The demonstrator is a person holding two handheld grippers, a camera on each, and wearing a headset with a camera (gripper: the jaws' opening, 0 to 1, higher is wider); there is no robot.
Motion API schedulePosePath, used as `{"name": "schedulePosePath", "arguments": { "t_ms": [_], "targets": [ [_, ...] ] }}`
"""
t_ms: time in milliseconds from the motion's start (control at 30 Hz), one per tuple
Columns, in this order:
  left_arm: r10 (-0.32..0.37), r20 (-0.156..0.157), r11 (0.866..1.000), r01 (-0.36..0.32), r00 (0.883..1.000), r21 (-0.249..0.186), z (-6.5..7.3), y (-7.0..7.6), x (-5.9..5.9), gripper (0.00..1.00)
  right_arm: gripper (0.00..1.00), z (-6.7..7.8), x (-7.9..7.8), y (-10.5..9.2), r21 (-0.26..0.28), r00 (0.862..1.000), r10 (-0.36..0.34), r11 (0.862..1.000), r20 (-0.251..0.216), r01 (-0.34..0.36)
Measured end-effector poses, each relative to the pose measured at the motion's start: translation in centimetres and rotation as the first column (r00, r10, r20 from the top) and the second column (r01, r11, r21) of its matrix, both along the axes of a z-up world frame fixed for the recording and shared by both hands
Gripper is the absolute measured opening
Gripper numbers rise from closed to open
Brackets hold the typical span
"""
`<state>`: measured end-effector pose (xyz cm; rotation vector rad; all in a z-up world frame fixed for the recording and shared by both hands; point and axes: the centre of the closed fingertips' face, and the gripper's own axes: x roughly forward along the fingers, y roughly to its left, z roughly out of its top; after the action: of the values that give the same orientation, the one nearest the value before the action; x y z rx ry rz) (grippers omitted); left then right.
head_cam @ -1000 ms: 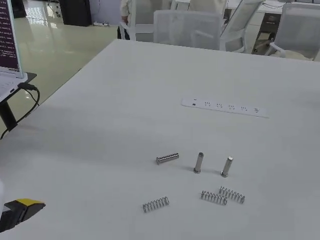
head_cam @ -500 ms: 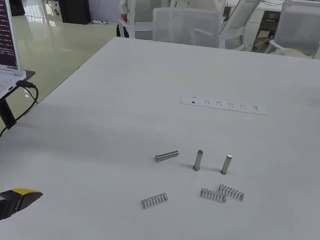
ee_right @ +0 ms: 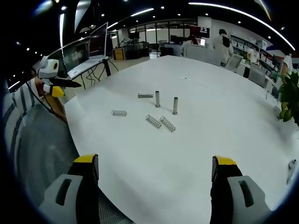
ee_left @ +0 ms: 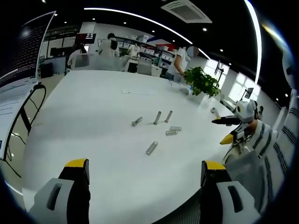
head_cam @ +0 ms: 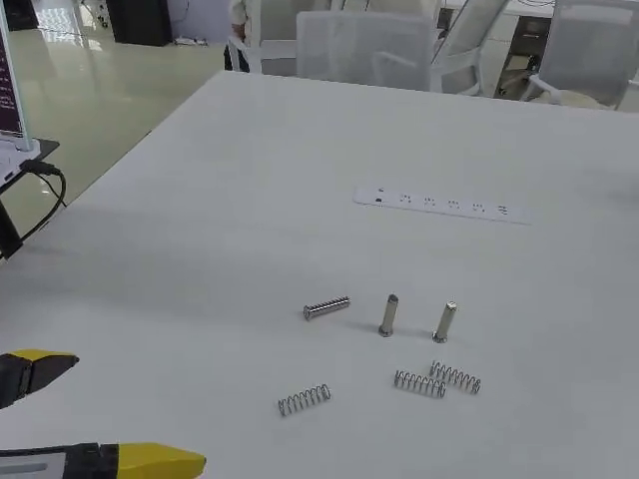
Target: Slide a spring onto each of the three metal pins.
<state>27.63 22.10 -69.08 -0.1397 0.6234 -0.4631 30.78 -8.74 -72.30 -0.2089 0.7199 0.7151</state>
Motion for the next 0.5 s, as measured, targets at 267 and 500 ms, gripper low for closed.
{"name": "schedulePosePath", "arguments": {
  "t_ms": [267,500],
  "targets": [
    [-0.003,0.004,1.0,0.003,1.0,0.016,-0.3,0.0,1.7,0.96,0.99,-0.1,-0.4,0.2,0.001,1.0,0.001,1.0,-0.006,-0.001],
    [-0.046,0.006,0.999,0.045,0.999,0.028,-0.3,-0.9,3.2,0.96,0.99,0.0,-0.7,0.5,0.024,1.0,-0.016,1.0,-0.002,0.016]
  ]
}}
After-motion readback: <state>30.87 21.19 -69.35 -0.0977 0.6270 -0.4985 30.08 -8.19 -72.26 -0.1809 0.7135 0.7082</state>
